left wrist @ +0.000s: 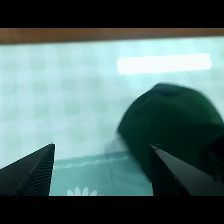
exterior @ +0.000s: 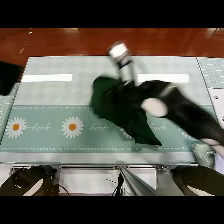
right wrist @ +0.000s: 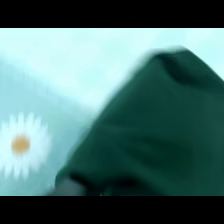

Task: Fold the shirts.

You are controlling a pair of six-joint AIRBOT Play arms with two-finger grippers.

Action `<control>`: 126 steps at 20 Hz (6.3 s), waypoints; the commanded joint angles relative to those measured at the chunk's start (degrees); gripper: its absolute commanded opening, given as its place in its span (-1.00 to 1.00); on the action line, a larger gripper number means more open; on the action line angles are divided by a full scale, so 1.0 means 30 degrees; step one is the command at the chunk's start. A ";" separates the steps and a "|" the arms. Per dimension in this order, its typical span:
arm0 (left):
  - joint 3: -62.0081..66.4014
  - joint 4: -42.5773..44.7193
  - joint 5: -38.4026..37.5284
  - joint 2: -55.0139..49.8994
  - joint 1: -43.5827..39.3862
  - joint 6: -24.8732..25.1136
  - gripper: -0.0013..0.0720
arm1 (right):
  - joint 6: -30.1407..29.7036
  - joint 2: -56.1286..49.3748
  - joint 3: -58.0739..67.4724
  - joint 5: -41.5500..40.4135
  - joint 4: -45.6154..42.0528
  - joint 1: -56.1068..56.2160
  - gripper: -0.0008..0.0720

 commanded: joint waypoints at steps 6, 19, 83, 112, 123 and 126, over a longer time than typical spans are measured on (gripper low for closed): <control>-0.7395 0.0007 0.0583 -0.0095 0.0015 0.0044 0.87 | -0.0481 0.0605 0.0022 0.5421 -0.3759 -0.2871 0.35; -1.6436 -1.8863 0.5275 -0.4306 1.0251 0.8612 0.74 | -0.5472 0.4007 -0.0066 0.9107 0.2812 -1.8608 0.37; -1.2648 -3.0811 -0.1566 -1.4447 1.1795 1.9657 -0.92 | -0.6302 0.4233 -1.3202 0.3694 1.2648 -1.2080 -0.88; 0.2747 -2.9194 -0.4073 -0.2696 1.5147 1.2233 -0.92 | 0.0022 1.0579 1.1067 -0.0998 -0.1719 -1.2094 -0.89; -0.7817 -1.9657 -0.2586 -0.2710 0.8837 1.0520 -0.92 | -0.6776 0.2426 1.1096 1.2815 -0.6105 -1.2094 -0.89; -1.2174 -1.9781 0.1413 -0.2987 0.8823 1.0528 -0.92 | -0.7635 -0.1392 1.1096 0.8422 -0.4962 -1.2094 -0.89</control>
